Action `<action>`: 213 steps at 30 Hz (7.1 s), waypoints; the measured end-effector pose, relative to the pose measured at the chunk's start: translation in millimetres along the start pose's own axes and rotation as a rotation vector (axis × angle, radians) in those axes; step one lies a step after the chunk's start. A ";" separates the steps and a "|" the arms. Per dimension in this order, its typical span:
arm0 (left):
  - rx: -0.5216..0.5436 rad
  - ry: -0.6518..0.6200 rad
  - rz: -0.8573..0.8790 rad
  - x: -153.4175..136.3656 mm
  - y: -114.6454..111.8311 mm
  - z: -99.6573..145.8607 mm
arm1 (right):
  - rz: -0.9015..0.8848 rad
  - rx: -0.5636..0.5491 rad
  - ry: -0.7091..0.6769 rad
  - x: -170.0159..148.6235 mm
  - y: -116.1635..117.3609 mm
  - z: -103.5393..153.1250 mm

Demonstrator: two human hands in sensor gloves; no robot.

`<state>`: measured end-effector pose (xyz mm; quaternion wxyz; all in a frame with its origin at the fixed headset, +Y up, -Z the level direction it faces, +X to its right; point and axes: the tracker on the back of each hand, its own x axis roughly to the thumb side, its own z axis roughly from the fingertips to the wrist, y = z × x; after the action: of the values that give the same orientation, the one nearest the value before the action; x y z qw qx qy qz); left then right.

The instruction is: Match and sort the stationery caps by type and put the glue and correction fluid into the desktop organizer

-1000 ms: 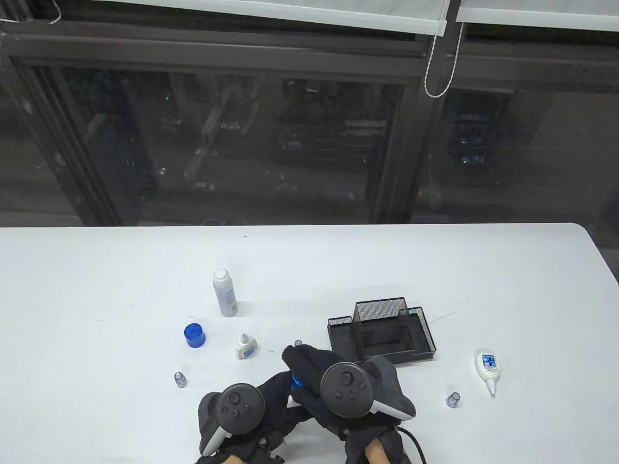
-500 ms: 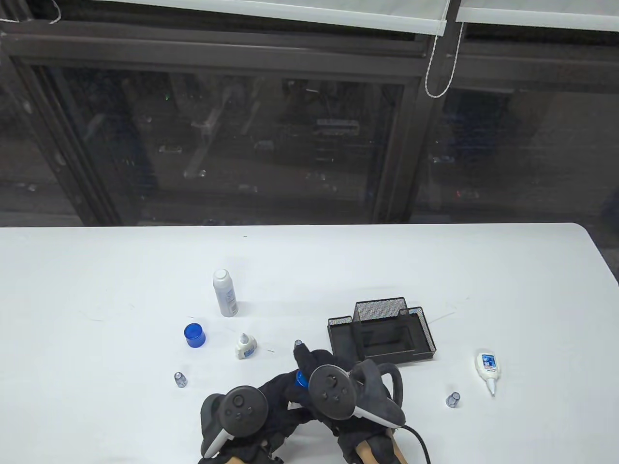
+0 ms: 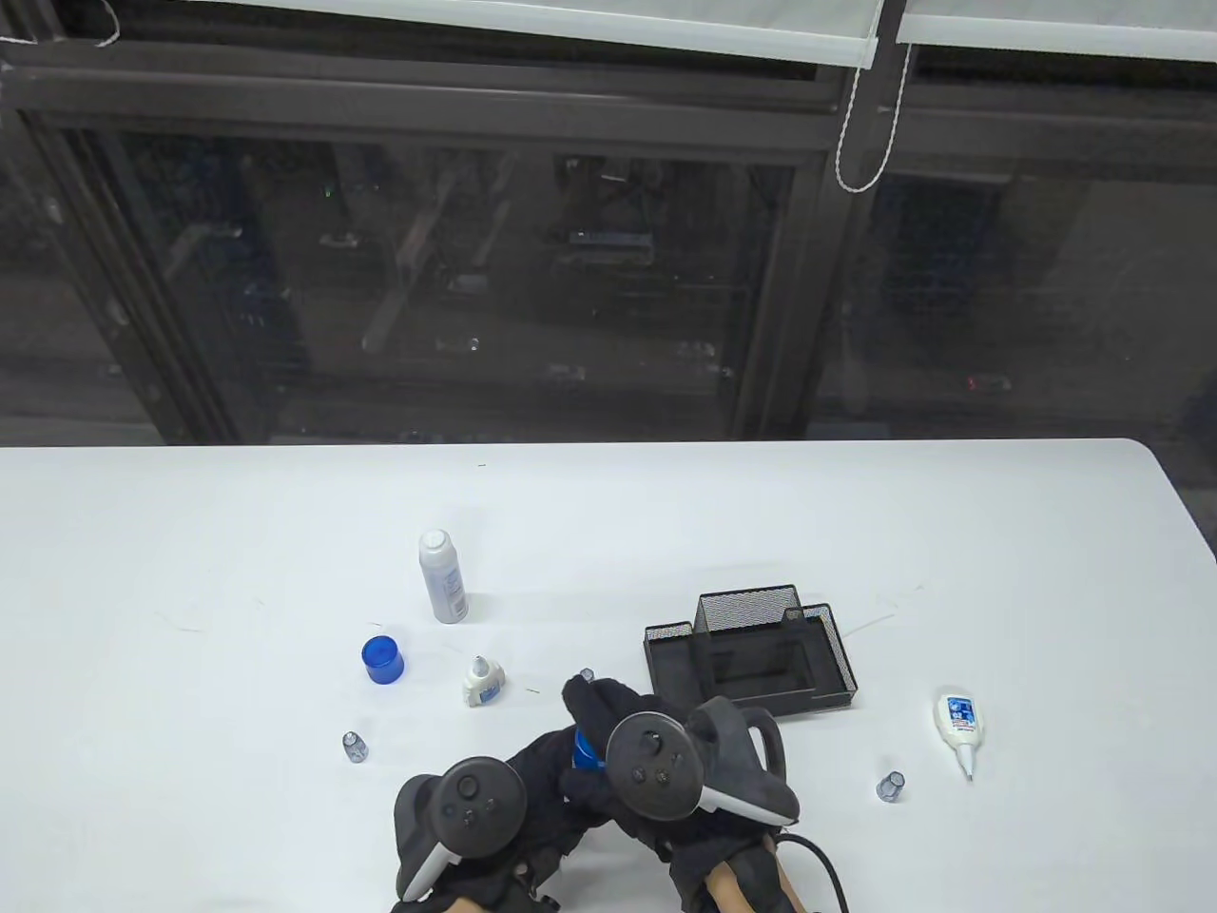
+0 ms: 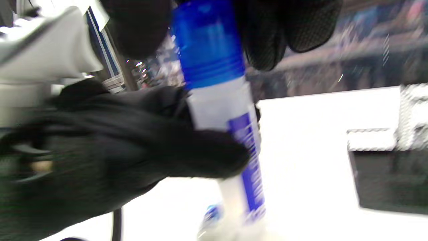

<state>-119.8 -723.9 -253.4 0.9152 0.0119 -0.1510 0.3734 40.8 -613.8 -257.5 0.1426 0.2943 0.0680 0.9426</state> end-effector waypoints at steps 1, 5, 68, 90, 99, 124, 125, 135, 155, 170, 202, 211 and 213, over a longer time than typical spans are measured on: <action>-0.003 -0.001 -0.015 0.0 -0.3 0.5 | 0.059 -0.063 0.041 0.4 0.0 -0.1; -0.012 0.005 -0.002 -0.7 -1.8 -0.4 | 0.175 -0.186 0.091 -1.5 -1.1 -0.5; 0.094 -0.073 -0.121 -1.2 21.6 3.0 | -0.085 -0.296 -0.017 3.2 6.3 -6.9; 0.106 0.080 -0.531 -35.3 46.8 14.3 | -0.113 -0.371 0.367 -107.2 -38.6 -32.0; 0.092 0.083 -0.525 -37.2 48.7 16.6 | -0.072 -0.253 0.424 -131.3 -1.4 -75.9; 0.104 0.118 -0.499 -41.6 53.9 19.0 | -0.231 -0.324 0.264 -85.5 -39.6 10.8; 0.108 0.122 -0.498 -42.1 54.4 19.2 | -0.229 -0.299 0.243 -81.4 -30.7 17.4; 0.100 0.147 -0.513 -39.7 58.7 20.9 | -0.208 -0.285 0.323 -102.6 57.7 52.3; 0.035 0.493 -0.701 -44.5 129.7 -155.0 | -0.234 -0.193 0.335 -112.5 68.6 54.4; 0.055 0.510 -0.611 -78.4 112.9 -168.3 | -0.226 -0.179 0.322 -110.1 70.0 52.8; -0.133 -0.371 -0.510 116.2 64.6 -19.9 | -0.447 -0.296 0.104 -89.6 71.5 54.3; -0.211 -0.420 -0.475 123.9 31.5 -15.2 | -0.440 -0.262 0.057 -83.5 77.7 49.6; -0.199 -0.421 -0.464 123.3 32.5 -15.4 | -0.469 -0.267 0.053 -84.8 76.7 50.1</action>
<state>-54.8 -614.5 -235.8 0.9212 0.0333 -0.3660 0.1277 118.6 -710.6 -245.6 0.3928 0.2244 0.0132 0.8917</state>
